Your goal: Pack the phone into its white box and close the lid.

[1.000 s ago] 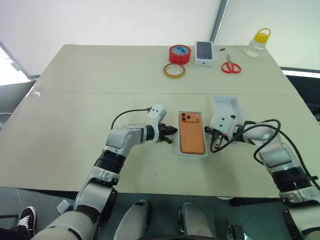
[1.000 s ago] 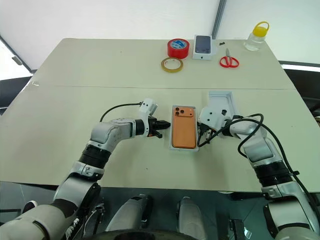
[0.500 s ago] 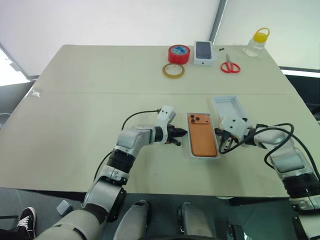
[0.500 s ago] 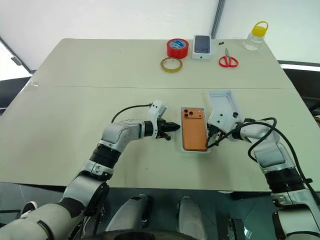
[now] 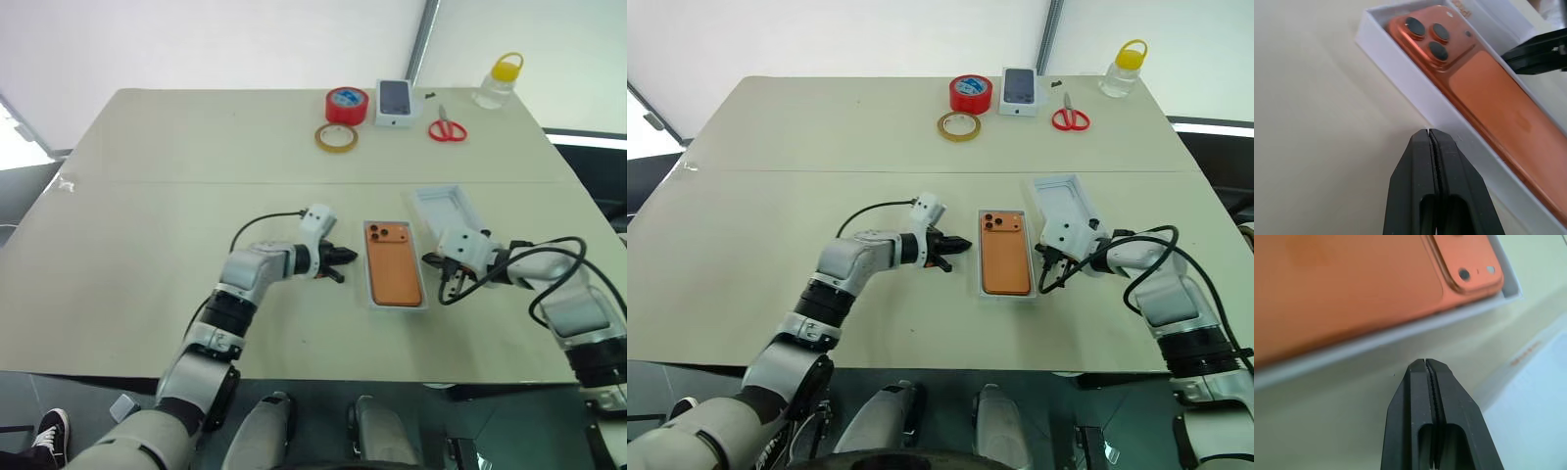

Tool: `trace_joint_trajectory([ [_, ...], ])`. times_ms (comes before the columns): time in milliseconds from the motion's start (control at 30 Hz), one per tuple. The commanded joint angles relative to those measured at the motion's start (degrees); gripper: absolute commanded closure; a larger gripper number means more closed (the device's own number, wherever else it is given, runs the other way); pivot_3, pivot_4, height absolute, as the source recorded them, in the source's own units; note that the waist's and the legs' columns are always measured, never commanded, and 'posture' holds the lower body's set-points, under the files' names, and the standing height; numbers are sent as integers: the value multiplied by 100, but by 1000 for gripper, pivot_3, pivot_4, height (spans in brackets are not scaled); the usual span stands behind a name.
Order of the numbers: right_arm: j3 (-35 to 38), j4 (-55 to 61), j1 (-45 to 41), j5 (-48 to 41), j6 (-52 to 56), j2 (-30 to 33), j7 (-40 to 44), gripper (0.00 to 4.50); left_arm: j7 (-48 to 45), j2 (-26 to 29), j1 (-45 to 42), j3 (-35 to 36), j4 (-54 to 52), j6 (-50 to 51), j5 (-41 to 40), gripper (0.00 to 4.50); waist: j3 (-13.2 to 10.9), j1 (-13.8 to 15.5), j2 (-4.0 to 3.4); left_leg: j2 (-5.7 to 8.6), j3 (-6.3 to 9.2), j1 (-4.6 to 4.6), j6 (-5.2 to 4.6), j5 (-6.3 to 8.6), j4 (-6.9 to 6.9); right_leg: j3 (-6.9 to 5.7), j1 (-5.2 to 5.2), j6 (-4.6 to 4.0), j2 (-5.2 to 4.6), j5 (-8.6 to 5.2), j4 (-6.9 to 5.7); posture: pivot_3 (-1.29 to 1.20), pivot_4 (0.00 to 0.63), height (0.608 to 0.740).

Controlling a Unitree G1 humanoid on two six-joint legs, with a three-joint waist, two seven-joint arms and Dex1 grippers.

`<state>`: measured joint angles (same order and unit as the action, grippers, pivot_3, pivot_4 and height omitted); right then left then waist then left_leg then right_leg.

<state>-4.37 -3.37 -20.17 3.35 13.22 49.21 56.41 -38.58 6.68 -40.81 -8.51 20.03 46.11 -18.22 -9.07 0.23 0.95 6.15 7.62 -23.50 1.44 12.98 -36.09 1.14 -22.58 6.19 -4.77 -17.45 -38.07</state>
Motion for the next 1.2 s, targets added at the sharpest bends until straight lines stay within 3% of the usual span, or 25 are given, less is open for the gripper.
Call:
trace_joint_trajectory([
  [33, 254, 219, -19, -123, -99, 189, 14, 4478, -18, 124, 85, 221, -375, 61, -143, 4446, 0, 2, 0, 0, 0, 0, 0, 0, 0, 0, 0, 0, 0, 0, 0, 0, 150, 740],
  [367, 332, -310, -1099, -455, 1123, -394, -513, 4478, 99, 390, 62, 861, -812, -706, -249, 4446, -1, -18, 1, -2, 0, 0, 5, -3, -1, 2, -2, -2, 0, 1, -3, 0, 150, 740],
  [467, 444, -601, -1458, -568, 1653, -552, -729, 3617, -111, 570, 104, 1005, -891, -713, -466, 3587, -1, 1, 0, -2, 0, -2, 5, -3, 0, 3, -4, -2, -1, 1, -2, 0, 150, 740],
  [600, 533, -812, -1770, -633, 1957, -520, -911, 1589, -697, 1228, 399, 1089, -1158, -1005, -552, 1595, -3, -2, -3, 0, -3, -5, 5, -3, 3, 7, -10, -3, -2, 1, -3, 0, 150, 740],
  [700, 412, -222, -1608, -772, 2295, -584, -845, 16, -1033, 1520, 631, 1073, -1350, -1142, -632, 33, -3, 0, -5, -3, -2, -5, 5, -3, 7, 7, -12, -3, -1, 1, -3, 0, 150, 740],
  [933, 683, 540, -1430, -883, 3788, -871, -1627, 16, -1644, 2047, 1265, 1158, -1862, -2036, -601, 33, -4, 3, -6, -3, -2, -5, 5, -3, 7, 10, -14, -6, -4, 2, -4, 0, 150, 740],
  [1200, 1207, 1920, -387, -989, 4143, -1205, -2475, 16, -1738, 2300, 1835, 1288, -2117, -2862, -531, 33, -4, 17, -9, -2, -1, -5, -16, 9, 13, 11, -15, -5, -6, 2, 0, 0, 150, 740],
])
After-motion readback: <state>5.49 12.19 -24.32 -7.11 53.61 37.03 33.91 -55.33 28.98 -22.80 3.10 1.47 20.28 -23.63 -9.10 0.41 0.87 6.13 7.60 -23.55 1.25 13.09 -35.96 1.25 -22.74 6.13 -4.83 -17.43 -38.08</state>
